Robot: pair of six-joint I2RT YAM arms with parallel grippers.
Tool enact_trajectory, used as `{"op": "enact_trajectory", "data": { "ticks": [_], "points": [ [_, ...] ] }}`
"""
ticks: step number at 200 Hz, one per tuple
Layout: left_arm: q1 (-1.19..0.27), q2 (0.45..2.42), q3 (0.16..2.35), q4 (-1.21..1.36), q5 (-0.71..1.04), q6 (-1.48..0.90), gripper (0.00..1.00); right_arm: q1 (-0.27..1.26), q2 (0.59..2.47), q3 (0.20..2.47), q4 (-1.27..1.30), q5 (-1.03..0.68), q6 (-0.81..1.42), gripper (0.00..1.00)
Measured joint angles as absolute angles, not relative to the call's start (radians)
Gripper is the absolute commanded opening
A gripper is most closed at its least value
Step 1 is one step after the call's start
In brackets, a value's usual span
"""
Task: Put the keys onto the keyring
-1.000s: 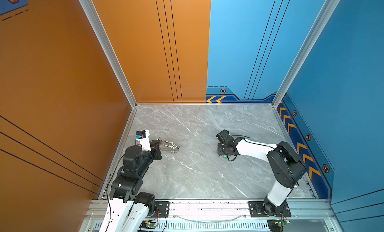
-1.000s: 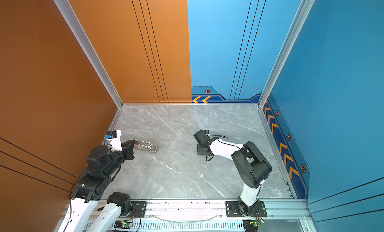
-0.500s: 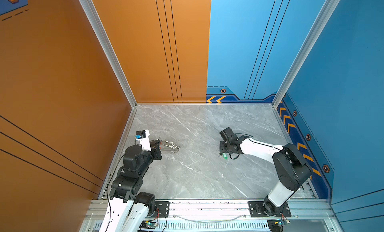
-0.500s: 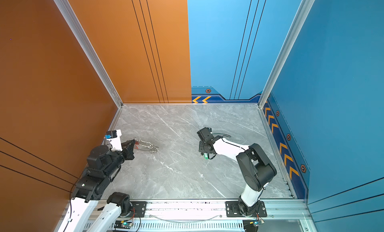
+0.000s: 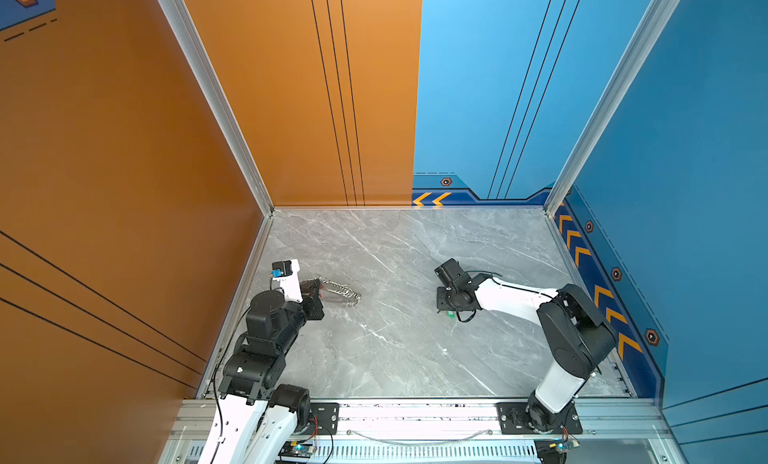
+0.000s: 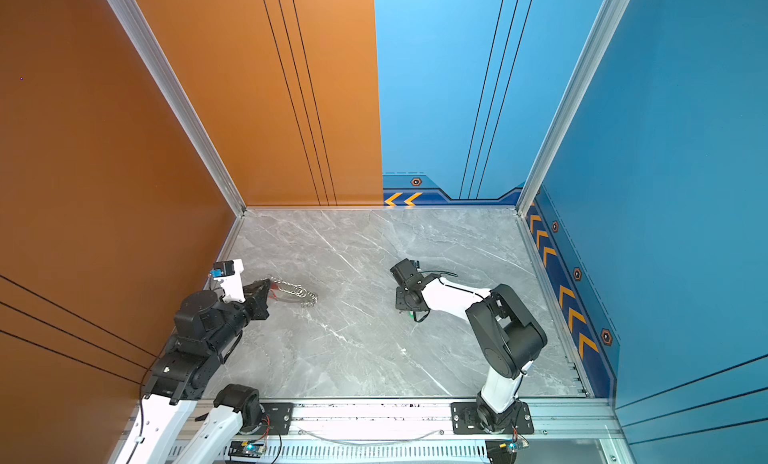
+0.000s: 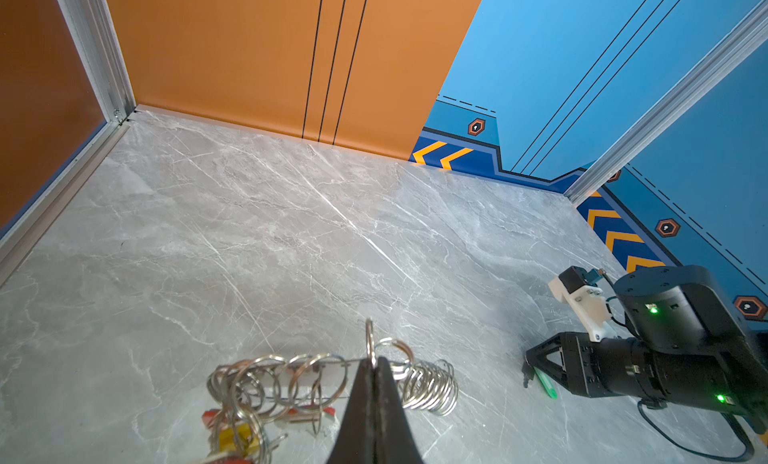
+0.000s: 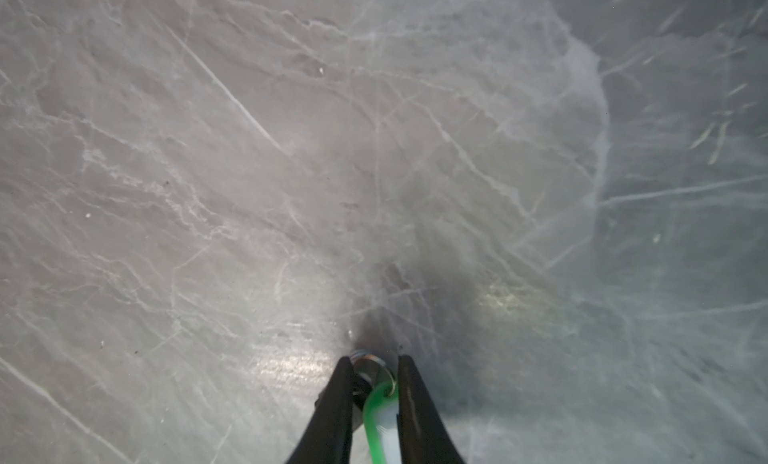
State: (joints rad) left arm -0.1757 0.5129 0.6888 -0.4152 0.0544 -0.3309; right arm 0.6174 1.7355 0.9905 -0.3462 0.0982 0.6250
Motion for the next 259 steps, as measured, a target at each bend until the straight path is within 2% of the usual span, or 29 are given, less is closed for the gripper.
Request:
{"op": "enact_trajectory", "data": {
  "ticks": [93, 180, 259],
  "points": [
    [-0.176, 0.513, 0.689, -0.415, 0.054, -0.331, 0.01, 0.628, 1.752, 0.991, -0.347, 0.109, 0.625, 0.23],
    [-0.176, 0.513, 0.689, -0.415, 0.054, -0.331, 0.01, 0.635, 1.752, 0.992, -0.347, 0.11, 0.625, 0.07],
    [-0.176, 0.517, 0.689, -0.415, 0.055, -0.331, 0.01, 0.636, 1.723, 0.992, -0.358, 0.129, 0.618, 0.01]
  ]
}}
